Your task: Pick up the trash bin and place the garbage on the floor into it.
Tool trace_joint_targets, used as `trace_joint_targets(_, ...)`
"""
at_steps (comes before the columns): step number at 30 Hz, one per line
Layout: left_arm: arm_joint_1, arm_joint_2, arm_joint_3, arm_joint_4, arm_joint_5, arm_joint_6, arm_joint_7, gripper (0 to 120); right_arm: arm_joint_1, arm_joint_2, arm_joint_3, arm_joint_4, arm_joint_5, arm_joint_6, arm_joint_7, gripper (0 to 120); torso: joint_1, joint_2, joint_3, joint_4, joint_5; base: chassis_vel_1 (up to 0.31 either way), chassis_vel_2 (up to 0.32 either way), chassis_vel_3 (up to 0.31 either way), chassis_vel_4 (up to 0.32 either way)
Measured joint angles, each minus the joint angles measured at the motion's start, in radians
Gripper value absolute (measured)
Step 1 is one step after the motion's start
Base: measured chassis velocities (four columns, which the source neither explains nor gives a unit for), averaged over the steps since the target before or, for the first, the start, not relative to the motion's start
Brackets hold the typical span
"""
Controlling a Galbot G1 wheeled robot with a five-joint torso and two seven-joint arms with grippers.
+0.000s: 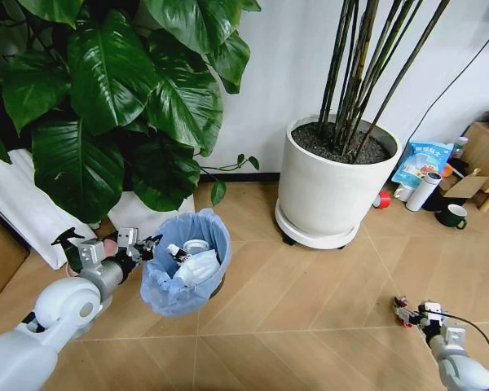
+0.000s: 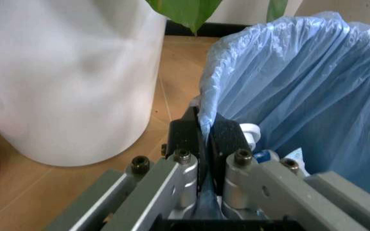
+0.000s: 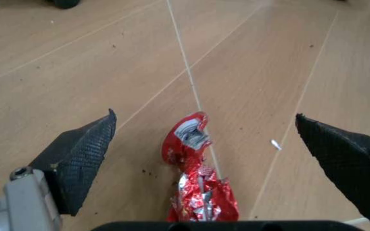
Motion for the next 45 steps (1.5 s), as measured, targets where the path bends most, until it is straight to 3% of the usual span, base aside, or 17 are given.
trace_joint_targets(14, -0.007, 0.000, -0.001, 0.008, -0.007, 0.001, -0.004, 0, 0.102, 0.020, -0.061, -0.122, 0.017, -0.020, -0.006, 99, 0.000, 0.000, 0.000, 0.0000, -0.0001, 0.000, 0.000, 0.000, 0.000)
trace_joint_targets(20, -0.010, -0.001, -0.001, 0.012, -0.009, 0.002, -0.006, 0, 0.139, 0.027, -0.079, -0.176, 0.021, -0.026, -0.006, 79, 0.000, 0.000, 0.000, 0.0000, -0.0001, 0.000, 0.000, 0.000, 0.000)
trace_joint_targets(23, -0.010, -0.004, -0.001, 0.015, -0.012, 0.002, -0.007, 0, 0.152, 0.030, -0.085, -0.195, 0.020, -0.029, -0.007, 61, 0.000, 0.000, 0.000, -0.0001, -0.0002, 0.000, 0.000, 0.000, 0.000)
trace_joint_targets(31, -0.014, -0.010, 0.003, 0.019, -0.012, 0.002, -0.006, 0, 0.158, 0.030, -0.092, -0.200, 0.019, -0.029, -0.007, 38, 0.000, 0.000, 0.000, -0.0001, -0.0001, 0.000, 0.000, 0.000, 0.000)
trace_joint_targets(34, -0.016, -0.011, 0.003, 0.025, -0.012, 0.002, -0.004, 0, 0.161, 0.030, -0.094, -0.207, 0.018, -0.029, -0.007, 23, 0.000, 0.000, 0.000, 0.0000, -0.0002, 0.000, 0.000, 0.000, 0.000)
trace_joint_targets(45, -0.015, -0.016, 0.009, 0.030, -0.008, 0.001, -0.001, 0, 0.122, 0.014, -0.086, -0.148, 0.022, -0.029, -0.009, 20, 0.000, 0.000, 0.000, -0.0001, 0.0009, 0.000, 0.000, 0.000, 0.000)
